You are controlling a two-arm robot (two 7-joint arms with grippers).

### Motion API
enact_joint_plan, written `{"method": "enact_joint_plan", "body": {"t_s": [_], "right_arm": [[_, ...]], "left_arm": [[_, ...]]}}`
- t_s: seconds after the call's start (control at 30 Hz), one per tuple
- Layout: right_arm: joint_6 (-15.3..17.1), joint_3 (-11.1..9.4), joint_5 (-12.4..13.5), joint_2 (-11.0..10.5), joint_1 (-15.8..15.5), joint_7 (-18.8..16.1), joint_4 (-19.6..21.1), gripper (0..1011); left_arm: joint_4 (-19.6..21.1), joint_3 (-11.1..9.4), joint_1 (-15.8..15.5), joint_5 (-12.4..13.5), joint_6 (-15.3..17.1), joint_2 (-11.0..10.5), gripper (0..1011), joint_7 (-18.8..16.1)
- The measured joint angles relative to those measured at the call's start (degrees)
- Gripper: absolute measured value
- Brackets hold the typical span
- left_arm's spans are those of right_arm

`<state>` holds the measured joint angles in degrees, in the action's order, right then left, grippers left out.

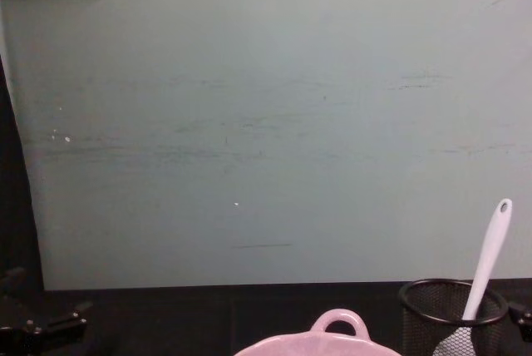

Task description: Use the one hand to pick up the spoon and stir the clear water in the bowl.

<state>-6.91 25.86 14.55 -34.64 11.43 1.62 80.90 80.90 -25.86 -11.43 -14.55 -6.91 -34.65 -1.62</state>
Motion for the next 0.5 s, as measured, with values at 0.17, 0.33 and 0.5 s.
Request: {"method": "enact_joint_plan", "body": {"t_s": [0.17,0.33,0.5], "right_arm": [[0.0,0.0,0.0,0.0,0.0,0.0,0.0,1003],[0.0,0.0,0.0,0.0,0.0,0.0,0.0,1003],[0.0,0.0,0.0,0.0,0.0,0.0,0.0,1003]], "left_arm": [[0.0,0.0,0.0,0.0,0.0,0.0,1005,0.0],[0.0,0.0,0.0,0.0,0.0,0.0,1005,0.0],[0.0,0.0,0.0,0.0,0.0,0.0,1005,0.0]]}}
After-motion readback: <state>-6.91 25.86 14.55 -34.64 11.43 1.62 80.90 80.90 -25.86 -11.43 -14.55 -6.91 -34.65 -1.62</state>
